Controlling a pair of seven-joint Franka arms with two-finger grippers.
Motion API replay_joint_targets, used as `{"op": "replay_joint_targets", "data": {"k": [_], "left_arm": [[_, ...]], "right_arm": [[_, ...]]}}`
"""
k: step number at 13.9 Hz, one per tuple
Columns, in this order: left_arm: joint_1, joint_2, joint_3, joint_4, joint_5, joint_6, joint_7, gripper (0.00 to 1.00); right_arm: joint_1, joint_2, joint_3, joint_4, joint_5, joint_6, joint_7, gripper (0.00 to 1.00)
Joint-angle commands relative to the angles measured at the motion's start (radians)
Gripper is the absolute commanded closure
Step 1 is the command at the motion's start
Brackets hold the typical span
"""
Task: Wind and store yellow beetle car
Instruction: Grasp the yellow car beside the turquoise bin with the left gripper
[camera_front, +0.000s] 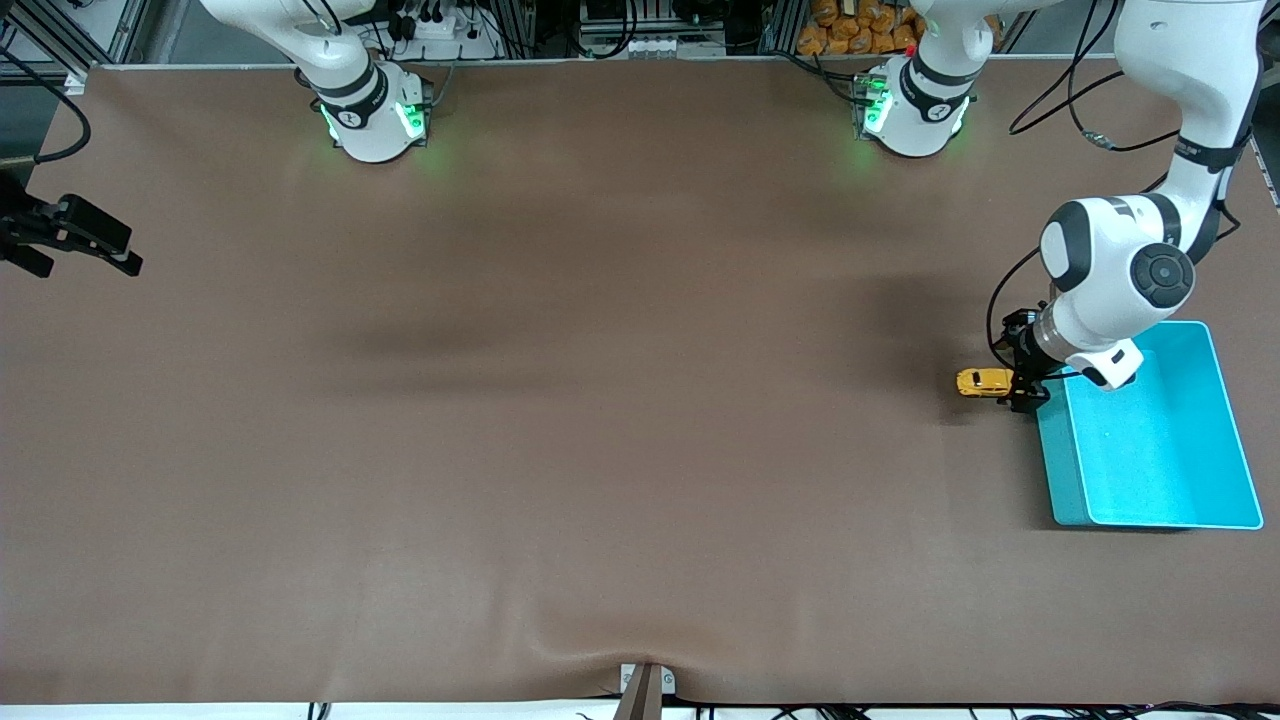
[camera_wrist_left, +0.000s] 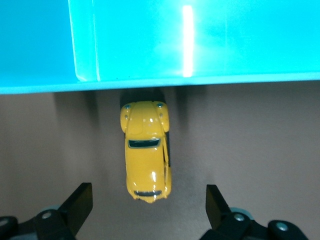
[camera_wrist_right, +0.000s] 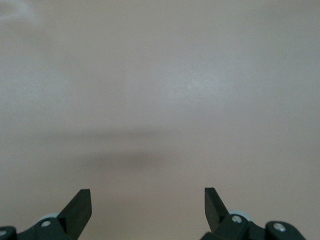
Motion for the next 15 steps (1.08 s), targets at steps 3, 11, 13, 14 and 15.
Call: {"op": "replay_joint_targets", "data": {"k": [3, 11, 13, 14, 15], "left_arm": [[0.007, 0.057, 0.000, -0.009, 0.027, 0.061, -0.024, 0.00], [0.007, 0.114, 0.011, -0.004, 0.027, 0.156, -0.024, 0.87], [0.005, 0.106, 0.009, -0.003, 0.027, 0.156, -0.027, 1.00], [0.002, 0.099, 0.009, -0.001, 0.027, 0.154, -0.029, 1.00], [-0.002, 0.080, 0.007, 0.002, 0.027, 0.151, -0.027, 1.00]], "right_arm": [[0.002, -0.022, -0.003, 0.017, -0.017, -0.061, -0.095, 0.00], [-0.004, -0.020, -0.006, 0.042, -0.014, -0.096, -0.123, 0.00], [-0.002, -0.019, -0.006, 0.042, -0.014, -0.096, -0.120, 0.00], [-0.002, -0.017, -0.005, 0.041, -0.014, -0.096, -0.120, 0.00], [-0.002, -0.011, -0.005, 0.041, -0.014, -0.096, -0.120, 0.00]]}}
